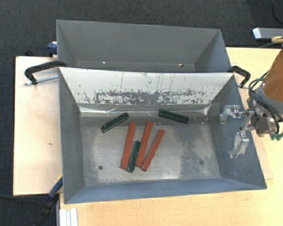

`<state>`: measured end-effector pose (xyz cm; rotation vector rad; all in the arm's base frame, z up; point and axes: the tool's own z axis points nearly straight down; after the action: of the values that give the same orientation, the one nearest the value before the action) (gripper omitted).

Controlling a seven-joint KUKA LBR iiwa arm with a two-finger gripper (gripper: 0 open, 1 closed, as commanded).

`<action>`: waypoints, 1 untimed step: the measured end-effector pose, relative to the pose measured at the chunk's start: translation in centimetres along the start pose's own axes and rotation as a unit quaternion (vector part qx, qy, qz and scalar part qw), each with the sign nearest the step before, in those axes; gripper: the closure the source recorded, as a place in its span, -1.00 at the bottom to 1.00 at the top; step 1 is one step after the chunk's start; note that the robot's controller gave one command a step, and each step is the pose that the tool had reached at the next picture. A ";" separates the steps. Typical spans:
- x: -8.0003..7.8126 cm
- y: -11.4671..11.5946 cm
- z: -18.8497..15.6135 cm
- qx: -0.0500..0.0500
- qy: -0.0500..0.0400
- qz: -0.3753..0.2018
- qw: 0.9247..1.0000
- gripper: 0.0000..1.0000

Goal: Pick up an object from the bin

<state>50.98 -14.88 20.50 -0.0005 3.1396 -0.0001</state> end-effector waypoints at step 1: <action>-0.5 -0.4 6.5 0.001 -0.002 0.003 1.000 -1.00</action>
Offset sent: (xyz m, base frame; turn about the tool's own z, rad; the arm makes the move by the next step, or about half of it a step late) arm 0.0051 -0.0010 -0.1044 -0.0050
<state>51.47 -15.29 13.98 0.0074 3.1349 -0.0018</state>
